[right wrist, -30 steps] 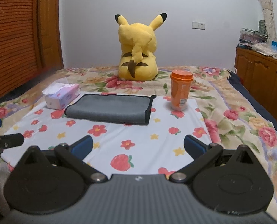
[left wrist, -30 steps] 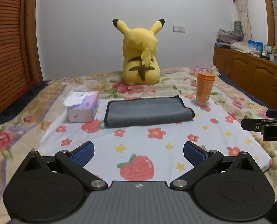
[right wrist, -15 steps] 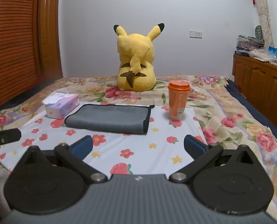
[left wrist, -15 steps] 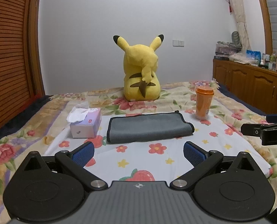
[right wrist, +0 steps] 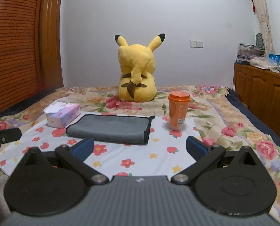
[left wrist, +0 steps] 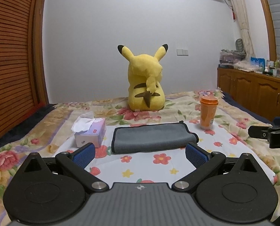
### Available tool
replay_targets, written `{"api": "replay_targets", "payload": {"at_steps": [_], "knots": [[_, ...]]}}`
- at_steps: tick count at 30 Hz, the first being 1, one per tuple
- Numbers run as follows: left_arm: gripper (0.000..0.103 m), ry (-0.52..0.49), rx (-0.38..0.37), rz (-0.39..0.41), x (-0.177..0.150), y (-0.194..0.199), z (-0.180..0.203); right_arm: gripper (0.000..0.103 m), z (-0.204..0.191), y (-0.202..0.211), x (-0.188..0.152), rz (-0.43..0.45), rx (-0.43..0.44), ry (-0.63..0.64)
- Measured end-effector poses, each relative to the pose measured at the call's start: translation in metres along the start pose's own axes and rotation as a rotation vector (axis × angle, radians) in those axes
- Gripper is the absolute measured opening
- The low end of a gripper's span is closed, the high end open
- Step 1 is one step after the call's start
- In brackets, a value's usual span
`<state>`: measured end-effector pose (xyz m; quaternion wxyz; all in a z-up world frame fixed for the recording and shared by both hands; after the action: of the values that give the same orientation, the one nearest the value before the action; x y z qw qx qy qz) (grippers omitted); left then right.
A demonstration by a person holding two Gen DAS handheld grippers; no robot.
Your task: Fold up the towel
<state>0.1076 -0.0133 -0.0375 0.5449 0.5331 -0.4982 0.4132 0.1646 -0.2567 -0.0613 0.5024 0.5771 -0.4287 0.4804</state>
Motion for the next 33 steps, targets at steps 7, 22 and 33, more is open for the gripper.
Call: {"api": "replay_targets", "payload": {"at_steps": [7,22,33], "knots": [[0.103,0.002,0.013,0.028,0.0047,0.0018,-0.0022,0.103,0.0047,0.0063,0.0062,0.043,-0.013,-0.014],[0.103,0.006,0.029,0.046,0.0082,0.0061,-0.0065,0.103,0.0068,0.0092,0.0085,0.062,-0.019,-0.017],[0.103,0.004,0.029,0.046,0.0081,0.0064,-0.0072,0.103,0.0068,0.0087,0.0083,0.061,-0.02,-0.017]]}}
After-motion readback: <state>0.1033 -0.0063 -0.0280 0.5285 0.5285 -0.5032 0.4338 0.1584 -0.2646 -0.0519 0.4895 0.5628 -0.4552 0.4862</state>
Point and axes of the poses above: each gripper's, at about its wrist camera, not at the fingertips, and y roughly against the way its jaws point, z to its right, x to its top, the point moved 9 cm from there along -y, roughly the way its jaws point, and after that the axes turned 9 degrees about z, right-handed, at the moved point
